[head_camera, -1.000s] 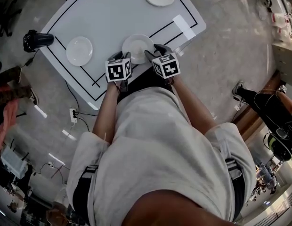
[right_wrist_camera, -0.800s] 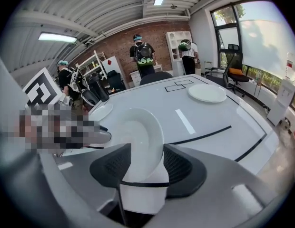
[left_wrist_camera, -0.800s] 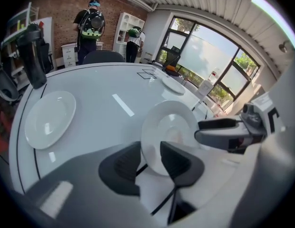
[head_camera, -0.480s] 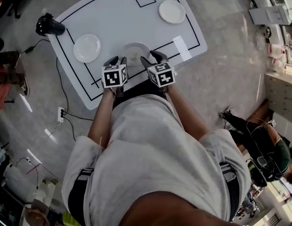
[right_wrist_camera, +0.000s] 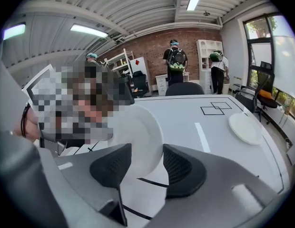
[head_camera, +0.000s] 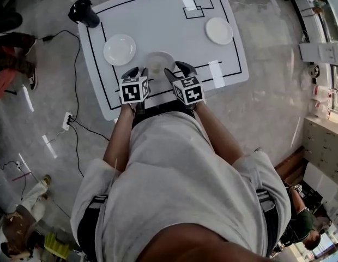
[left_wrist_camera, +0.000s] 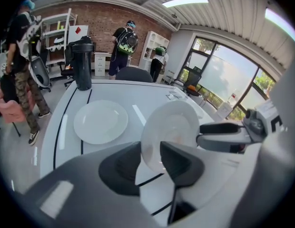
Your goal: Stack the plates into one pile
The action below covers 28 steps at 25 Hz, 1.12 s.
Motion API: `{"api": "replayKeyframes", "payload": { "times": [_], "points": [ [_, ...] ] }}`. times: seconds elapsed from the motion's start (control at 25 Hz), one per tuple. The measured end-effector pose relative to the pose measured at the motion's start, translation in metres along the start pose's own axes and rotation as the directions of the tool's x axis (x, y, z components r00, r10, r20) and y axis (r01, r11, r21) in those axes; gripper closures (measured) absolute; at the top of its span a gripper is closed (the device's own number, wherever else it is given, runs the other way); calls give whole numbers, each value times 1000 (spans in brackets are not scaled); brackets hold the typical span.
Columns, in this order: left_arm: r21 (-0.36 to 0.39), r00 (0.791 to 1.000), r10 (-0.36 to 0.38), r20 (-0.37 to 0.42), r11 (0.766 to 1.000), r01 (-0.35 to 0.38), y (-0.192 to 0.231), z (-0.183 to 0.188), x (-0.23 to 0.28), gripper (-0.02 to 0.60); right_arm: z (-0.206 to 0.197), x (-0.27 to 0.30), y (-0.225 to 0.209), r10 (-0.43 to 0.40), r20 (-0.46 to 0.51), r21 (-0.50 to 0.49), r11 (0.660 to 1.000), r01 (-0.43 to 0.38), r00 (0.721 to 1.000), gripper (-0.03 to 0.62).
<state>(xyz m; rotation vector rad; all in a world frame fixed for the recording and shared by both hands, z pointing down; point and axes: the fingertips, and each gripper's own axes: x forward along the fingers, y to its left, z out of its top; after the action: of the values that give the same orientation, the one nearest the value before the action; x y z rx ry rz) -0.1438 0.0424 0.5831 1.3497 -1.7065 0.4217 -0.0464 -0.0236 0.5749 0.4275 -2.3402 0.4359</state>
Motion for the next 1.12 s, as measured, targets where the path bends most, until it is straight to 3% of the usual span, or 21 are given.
{"api": "replayKeyframes", "payload": {
  "times": [0.64, 1.12],
  "points": [
    [-174, 981, 169, 91, 973, -151, 75, 7, -52, 453, 57, 39, 69, 155, 13, -222, 964, -148, 988, 382],
    [-185, 973, 202, 107, 966, -181, 115, 22, -58, 453, 83, 68, 92, 173, 23, -249, 955, -162, 985, 385]
  ]
}}
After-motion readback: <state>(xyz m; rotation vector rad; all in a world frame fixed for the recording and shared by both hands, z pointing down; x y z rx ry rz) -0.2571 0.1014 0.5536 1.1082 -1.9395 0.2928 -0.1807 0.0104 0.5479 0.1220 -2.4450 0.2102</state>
